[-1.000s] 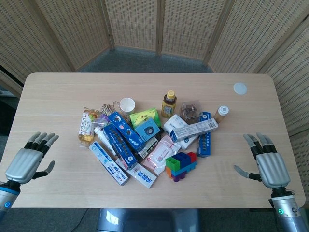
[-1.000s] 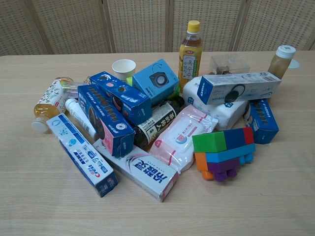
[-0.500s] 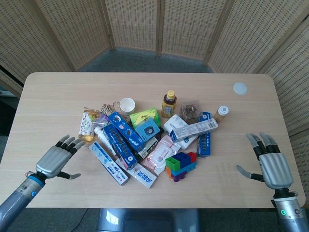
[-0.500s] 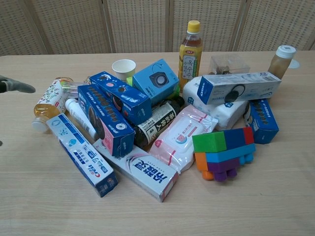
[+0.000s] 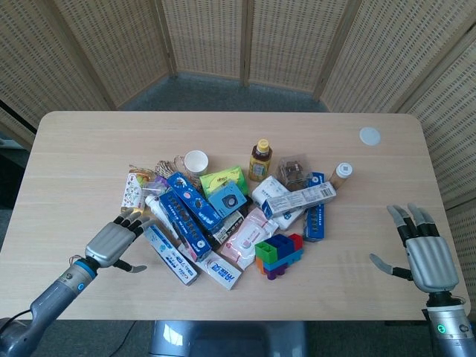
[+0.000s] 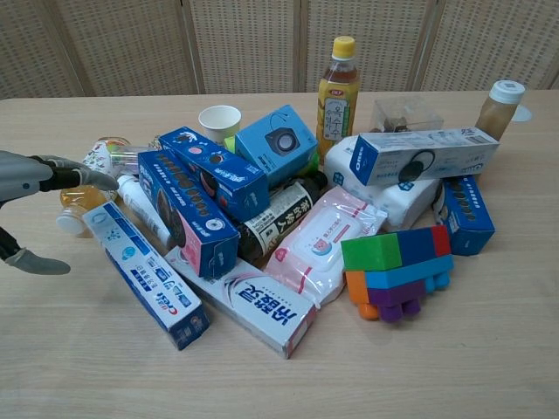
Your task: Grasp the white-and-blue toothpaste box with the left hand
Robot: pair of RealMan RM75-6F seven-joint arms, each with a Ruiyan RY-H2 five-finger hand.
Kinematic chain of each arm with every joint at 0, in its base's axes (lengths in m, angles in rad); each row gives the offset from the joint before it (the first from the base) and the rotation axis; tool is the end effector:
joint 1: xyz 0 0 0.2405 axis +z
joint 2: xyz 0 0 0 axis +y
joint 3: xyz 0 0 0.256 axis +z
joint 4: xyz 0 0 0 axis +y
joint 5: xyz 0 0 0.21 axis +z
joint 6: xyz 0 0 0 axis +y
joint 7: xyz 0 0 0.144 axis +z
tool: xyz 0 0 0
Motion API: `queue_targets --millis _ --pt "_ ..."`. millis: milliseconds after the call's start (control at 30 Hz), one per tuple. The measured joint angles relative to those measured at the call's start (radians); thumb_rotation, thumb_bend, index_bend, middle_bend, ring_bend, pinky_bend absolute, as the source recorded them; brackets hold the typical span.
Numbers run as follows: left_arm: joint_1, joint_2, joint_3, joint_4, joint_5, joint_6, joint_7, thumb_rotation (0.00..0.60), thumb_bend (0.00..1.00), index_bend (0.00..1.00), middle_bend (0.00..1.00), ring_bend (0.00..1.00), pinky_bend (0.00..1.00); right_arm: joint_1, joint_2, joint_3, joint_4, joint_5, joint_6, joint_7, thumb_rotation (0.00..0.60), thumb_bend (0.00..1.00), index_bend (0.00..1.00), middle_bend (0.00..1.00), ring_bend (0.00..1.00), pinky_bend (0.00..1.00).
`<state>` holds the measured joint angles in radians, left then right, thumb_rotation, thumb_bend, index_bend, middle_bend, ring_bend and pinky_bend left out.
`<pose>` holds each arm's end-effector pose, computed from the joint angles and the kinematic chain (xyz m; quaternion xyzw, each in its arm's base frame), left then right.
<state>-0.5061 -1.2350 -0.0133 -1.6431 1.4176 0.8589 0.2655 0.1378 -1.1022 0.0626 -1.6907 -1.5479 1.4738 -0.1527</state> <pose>-0.2401 0.2609 0.0370 -0.8164 -0.3593 -0.2433 0.3810 -0.2793 -0.1972 0.1552 0.6359 -0.3307 0.3885 0.5790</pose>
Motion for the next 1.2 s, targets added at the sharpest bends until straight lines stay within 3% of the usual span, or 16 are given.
queue_targets --millis 533,700,1000,1200 --pt "-0.064 -0.122 0.013 0.118 -0.030 -0.056 -0.018 0.322 0.17 0.07 0.12 0.07 0.00 -0.019 0.011 0.001 -0.007 0.001 0.024 0.003 0.000 0.20 0.00 0.11 0.00 0.00" --pt "-0.068 -0.104 0.030 0.092 -0.030 -0.059 -0.009 0.322 0.17 0.07 0.17 0.11 0.00 -0.023 0.013 0.004 -0.014 -0.005 0.036 0.002 0.000 0.20 0.00 0.11 0.00 0.00" --pt "-0.023 -0.015 0.111 0.016 -0.001 -0.011 0.011 0.322 0.17 0.08 0.17 0.11 0.00 -0.012 -0.002 0.011 -0.011 -0.013 0.029 0.005 0.000 0.20 0.00 0.11 0.00 0.00" --pt "0.016 0.003 0.135 0.003 0.030 0.050 0.001 0.322 0.17 0.06 0.11 0.04 0.00 -0.003 -0.012 0.013 -0.005 -0.014 0.017 0.009 0.000 0.20 0.00 0.11 0.00 0.00"
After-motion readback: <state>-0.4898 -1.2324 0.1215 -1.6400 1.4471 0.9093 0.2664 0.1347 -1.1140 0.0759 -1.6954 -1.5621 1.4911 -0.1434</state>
